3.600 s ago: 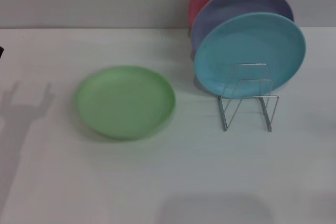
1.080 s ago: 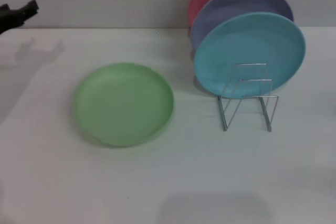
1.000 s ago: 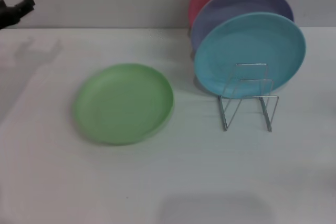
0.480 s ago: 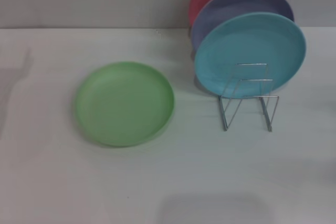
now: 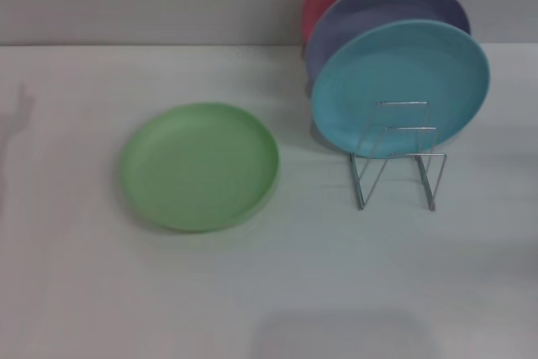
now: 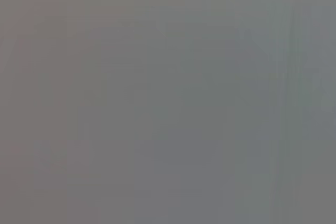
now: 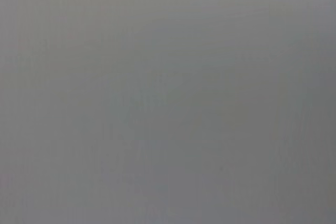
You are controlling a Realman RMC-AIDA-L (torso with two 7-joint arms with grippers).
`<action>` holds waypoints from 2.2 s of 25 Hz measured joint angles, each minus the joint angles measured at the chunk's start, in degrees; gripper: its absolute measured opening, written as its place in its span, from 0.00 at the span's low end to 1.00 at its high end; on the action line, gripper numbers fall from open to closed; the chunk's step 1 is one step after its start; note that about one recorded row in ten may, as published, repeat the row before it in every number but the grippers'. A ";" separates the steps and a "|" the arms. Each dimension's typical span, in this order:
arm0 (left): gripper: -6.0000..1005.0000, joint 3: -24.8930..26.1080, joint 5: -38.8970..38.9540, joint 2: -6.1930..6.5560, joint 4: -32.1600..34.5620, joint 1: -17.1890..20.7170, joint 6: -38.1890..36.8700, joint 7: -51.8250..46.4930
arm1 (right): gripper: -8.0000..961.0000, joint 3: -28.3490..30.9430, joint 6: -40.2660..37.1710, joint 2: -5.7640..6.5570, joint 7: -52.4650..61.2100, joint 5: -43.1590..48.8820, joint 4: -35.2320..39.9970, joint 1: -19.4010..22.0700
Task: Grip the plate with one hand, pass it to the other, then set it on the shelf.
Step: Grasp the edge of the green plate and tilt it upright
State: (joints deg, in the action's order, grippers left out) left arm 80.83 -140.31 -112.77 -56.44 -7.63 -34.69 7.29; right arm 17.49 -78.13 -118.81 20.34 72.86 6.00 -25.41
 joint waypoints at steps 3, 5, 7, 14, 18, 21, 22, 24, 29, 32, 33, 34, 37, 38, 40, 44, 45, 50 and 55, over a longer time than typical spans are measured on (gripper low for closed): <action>0.80 5.01 -4.97 -1.18 -10.74 2.86 16.94 0.11 | 0.79 0.01 0.51 0.03 -0.05 0.00 0.20 -0.24; 0.80 7.44 -7.57 -1.98 -15.52 3.24 27.17 0.14 | 0.79 0.01 0.60 0.05 -0.12 0.00 0.25 -0.33; 0.80 9.42 -9.50 -2.79 -20.07 3.20 36.73 0.41 | 0.79 0.00 0.61 0.06 -0.13 0.00 0.25 -0.34; 0.80 13.66 -10.47 -5.11 -31.64 0.11 65.85 5.62 | 0.79 0.00 0.77 0.08 -0.13 0.00 0.18 -0.38; 0.80 15.33 -10.42 -5.13 -33.30 -3.34 76.64 5.75 | 0.79 0.00 0.82 0.08 -0.13 0.00 0.13 -0.56; 0.80 16.81 -10.57 -5.13 -33.63 -6.78 85.00 5.60 | 0.79 -0.01 0.83 0.08 -0.12 0.00 -0.01 -0.80; 0.80 17.18 -10.60 -5.13 -33.64 -7.65 86.84 5.50 | 0.79 0.00 0.83 0.08 -0.12 0.00 -0.01 -0.84; 0.80 18.33 -10.66 -5.19 -33.65 -9.79 91.44 5.16 | 0.79 0.00 0.79 0.08 -0.12 0.00 -0.02 -0.97; 0.80 21.27 -11.05 -5.23 -32.02 -13.89 98.12 3.97 | 0.79 0.00 0.53 0.08 -0.11 0.00 -0.01 -1.21; 0.79 22.30 -11.53 -5.18 -30.62 -15.57 100.45 2.95 | 0.79 0.00 0.41 0.08 -0.01 -0.06 0.16 -1.24; 0.79 22.53 -11.93 -5.17 -30.07 -16.19 101.22 2.68 | 0.79 0.00 0.37 0.08 0.12 -0.12 0.21 -1.24; 0.79 22.66 -12.38 -5.17 -29.57 -16.72 101.92 2.39 | 0.79 0.00 0.33 0.07 0.25 -0.18 0.24 -1.24; 0.79 23.03 -14.40 -5.18 -27.56 -18.63 104.21 1.49 | 0.79 0.00 0.14 0.08 0.43 -0.28 0.36 -1.23; 0.79 23.10 -14.83 -5.20 -26.95 -19.24 104.81 1.28 | 0.79 0.00 0.11 0.08 0.43 -0.29 0.35 -1.22; 0.79 23.32 -15.48 -5.22 -25.45 -20.66 106.12 1.03 | 0.79 0.00 0.10 0.07 0.42 -0.32 0.35 -1.16; 0.79 23.42 -16.01 -5.24 -22.91 -22.77 107.99 0.68 | 0.79 0.00 0.09 0.07 0.30 -0.37 0.35 -0.97; 0.79 23.42 -16.36 -5.24 -22.14 -23.39 108.38 0.46 | 0.79 0.00 0.08 0.08 0.30 -0.37 0.37 -0.88; 0.79 23.42 -17.59 -5.26 -18.39 -25.91 109.28 -0.40 | 0.79 0.00 0.08 0.13 0.31 -0.37 0.57 -0.70; 0.79 23.44 -18.14 -5.27 -12.81 -29.18 109.41 -1.08 | 0.79 0.00 0.08 0.16 0.16 -0.37 1.15 -0.61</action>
State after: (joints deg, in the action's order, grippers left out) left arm 104.27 -158.45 -118.04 -69.25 -36.81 74.72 6.21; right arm 17.49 -78.05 -118.65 20.50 72.49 7.15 -26.02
